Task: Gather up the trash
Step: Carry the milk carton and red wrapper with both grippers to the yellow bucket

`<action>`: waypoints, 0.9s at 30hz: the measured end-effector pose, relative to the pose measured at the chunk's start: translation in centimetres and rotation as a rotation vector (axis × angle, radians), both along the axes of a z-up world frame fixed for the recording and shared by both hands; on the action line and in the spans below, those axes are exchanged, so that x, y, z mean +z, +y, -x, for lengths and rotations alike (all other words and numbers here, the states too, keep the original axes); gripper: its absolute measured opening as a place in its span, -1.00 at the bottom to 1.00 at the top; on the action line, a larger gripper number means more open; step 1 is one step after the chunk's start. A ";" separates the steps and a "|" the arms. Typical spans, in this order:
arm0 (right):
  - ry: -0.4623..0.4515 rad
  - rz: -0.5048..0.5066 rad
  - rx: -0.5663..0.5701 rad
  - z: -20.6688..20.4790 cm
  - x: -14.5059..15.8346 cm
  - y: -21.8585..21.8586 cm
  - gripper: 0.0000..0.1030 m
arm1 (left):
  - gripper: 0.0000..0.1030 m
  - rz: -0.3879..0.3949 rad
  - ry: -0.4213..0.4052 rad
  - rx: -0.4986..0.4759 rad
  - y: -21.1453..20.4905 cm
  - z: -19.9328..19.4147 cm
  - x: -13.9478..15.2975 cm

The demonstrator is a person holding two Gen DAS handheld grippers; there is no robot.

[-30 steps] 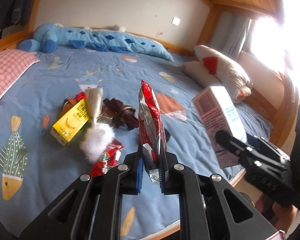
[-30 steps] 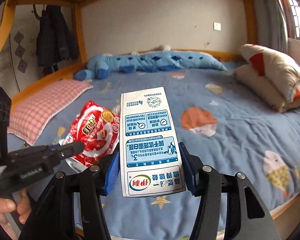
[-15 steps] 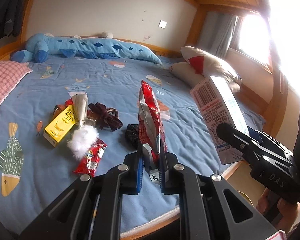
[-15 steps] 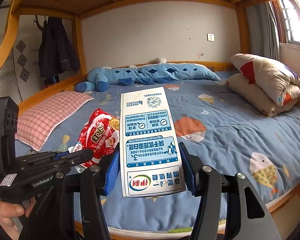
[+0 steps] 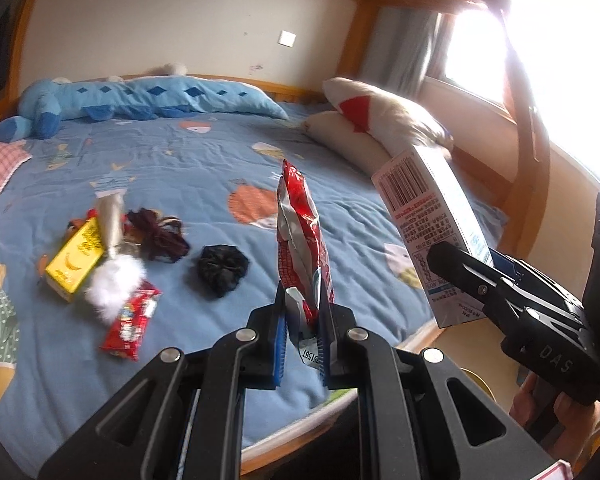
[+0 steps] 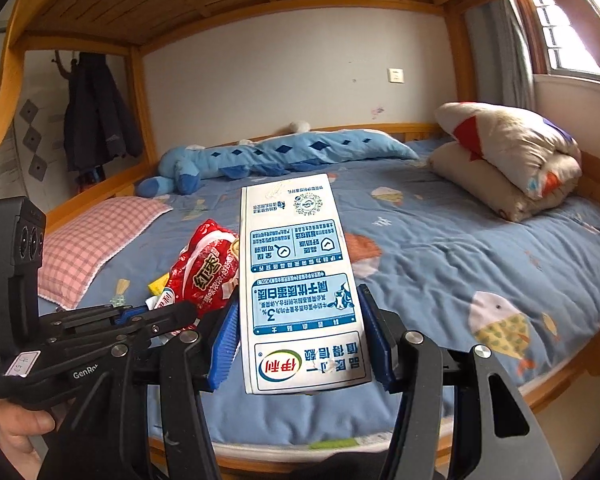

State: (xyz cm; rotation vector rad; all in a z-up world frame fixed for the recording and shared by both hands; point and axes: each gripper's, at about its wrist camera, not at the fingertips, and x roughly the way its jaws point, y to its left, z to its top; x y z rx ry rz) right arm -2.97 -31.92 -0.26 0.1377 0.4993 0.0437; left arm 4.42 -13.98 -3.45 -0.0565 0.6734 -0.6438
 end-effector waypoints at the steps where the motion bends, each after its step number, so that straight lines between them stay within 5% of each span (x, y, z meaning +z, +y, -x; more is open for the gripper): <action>1: 0.001 -0.001 -0.016 0.4 -0.1 -0.6 0.04 | -0.75 -0.001 0.001 -0.008 -0.4 0.1 0.0; 18: 0.030 0.011 -0.265 8.8 -1.2 -10.2 0.04 | -0.75 -0.056 0.026 -0.332 -14.0 4.9 -1.1; 27: 0.162 0.027 -0.446 15.8 -5.0 -15.5 0.04 | -0.75 -0.108 0.112 -0.534 -21.0 9.2 -4.4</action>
